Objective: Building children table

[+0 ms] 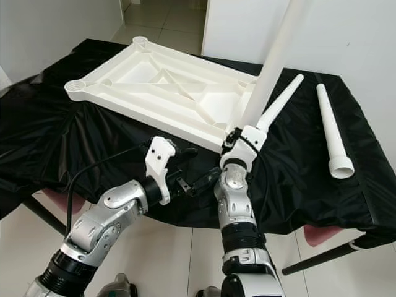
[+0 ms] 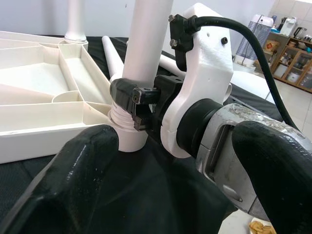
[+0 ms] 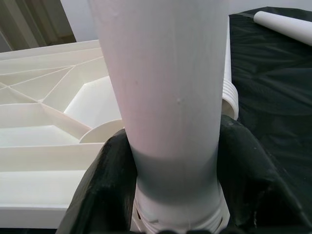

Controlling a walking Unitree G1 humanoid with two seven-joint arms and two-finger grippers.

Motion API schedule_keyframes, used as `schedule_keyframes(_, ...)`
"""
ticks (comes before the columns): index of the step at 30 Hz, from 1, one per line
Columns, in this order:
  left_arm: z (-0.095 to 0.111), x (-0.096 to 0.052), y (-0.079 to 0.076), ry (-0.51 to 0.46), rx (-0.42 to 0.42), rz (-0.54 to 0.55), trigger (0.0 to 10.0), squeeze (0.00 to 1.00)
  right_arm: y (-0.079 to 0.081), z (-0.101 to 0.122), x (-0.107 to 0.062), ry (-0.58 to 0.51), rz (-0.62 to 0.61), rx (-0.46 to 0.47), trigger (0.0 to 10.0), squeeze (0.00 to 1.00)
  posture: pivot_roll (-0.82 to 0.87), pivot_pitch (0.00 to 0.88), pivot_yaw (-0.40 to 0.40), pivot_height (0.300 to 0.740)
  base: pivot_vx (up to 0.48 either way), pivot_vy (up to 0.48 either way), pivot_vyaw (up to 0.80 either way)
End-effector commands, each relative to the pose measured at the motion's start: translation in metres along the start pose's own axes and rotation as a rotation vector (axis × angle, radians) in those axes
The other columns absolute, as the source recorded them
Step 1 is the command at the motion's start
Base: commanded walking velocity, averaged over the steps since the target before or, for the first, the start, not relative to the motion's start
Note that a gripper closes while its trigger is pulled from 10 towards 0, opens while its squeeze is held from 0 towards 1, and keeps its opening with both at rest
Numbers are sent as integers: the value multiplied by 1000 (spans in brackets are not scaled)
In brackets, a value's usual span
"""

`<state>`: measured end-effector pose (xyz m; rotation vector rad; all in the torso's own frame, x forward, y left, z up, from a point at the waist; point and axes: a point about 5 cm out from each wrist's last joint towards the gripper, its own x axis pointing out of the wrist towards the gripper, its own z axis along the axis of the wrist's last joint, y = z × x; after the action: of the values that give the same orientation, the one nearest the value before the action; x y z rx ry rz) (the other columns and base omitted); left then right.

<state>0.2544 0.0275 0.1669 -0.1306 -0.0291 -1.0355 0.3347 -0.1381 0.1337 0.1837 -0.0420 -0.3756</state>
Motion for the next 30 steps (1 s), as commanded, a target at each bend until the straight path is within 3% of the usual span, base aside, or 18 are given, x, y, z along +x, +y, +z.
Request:
schedule_keyframes(1,0,1,-2,1,4,-25,10000,0,-13,-15,-1,77,-62,-11,10000,0,61,24,-64,740,0,0,0)
schedule_keyframes(5,0,1,-2,0,3,-24,10000,0,-12,-15,-2,77,-46,-10,10000,0,61,25,-64,740,0,0,0)
schedule_keyframes(6,0,1,-2,0,3,-23,10000,0,-11,-15,-2,79,-33,-5,10000,514,61,25,-64,740,0,0,0)
schedule_keyframes(7,0,1,-2,0,3,-23,10000,0,-11,-15,-2,79,-33,-5,10000,514,61,25,-64,740,0,0,0)
schedule_keyframes(8,0,1,-2,0,3,-23,10000,0,-6,-17,-3,90,28,6,10000,1000,60,24,-64,740,0,0,0)
schedule_keyframes(11,0,1,-2,1,3,-24,10000,0,4,-17,-8,87,160,11,10000,1000,60,22,-63,740,0,0,0)
schedule_keyframes(17,0,1,-2,2,4,-24,10000,0,3,-13,-7,54,198,-23,10000,1000,59,19,-63,740,0,0,0)
schedule_keyframes(18,-1,1,-2,2,4,-25,10000,0,1,-12,-6,46,218,-30,10000,0,58,18,-62,740,0,0,0)
schedule_keyframes(30,-1,2,-3,4,2,-34,10000,0,-23,-5,14,51,388,-74,10000,0,49,14,-57,740,0,0,0)
